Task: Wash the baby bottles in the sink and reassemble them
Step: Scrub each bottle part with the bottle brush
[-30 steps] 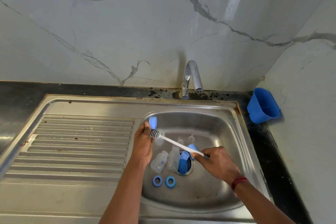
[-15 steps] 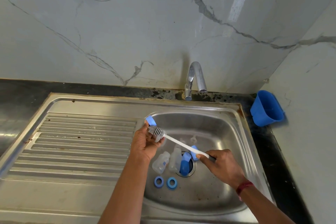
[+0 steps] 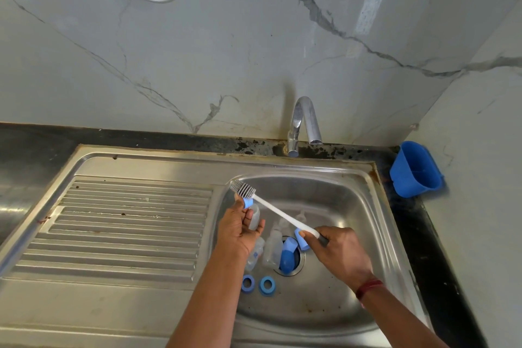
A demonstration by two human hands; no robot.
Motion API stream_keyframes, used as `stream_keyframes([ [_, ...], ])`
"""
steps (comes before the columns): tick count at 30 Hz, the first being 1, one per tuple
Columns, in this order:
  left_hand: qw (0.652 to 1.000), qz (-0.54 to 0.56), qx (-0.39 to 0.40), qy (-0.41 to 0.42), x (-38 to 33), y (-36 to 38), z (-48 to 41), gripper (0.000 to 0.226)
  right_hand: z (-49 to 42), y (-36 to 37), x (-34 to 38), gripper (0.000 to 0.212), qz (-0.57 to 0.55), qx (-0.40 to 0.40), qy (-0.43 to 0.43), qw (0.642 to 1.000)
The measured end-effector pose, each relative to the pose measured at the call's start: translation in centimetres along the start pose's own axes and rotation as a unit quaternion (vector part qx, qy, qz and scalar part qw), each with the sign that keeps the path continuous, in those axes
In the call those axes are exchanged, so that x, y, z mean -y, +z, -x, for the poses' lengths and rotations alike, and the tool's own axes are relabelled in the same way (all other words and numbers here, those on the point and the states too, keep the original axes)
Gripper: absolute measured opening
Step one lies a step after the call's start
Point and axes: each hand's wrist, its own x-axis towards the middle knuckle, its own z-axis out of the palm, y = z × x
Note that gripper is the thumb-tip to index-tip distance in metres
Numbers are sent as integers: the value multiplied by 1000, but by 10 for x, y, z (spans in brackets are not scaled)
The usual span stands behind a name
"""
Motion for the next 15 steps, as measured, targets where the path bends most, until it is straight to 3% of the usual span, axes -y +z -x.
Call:
stream_keyframes([
  [8,995,-38,-34,80,-19,-8,-5,12,9,-4,-7,65,29,13,-4,999],
  [15,951,-234,-48,196,8,-10,0,15,7,-1,1,51,29,38,43,998],
])
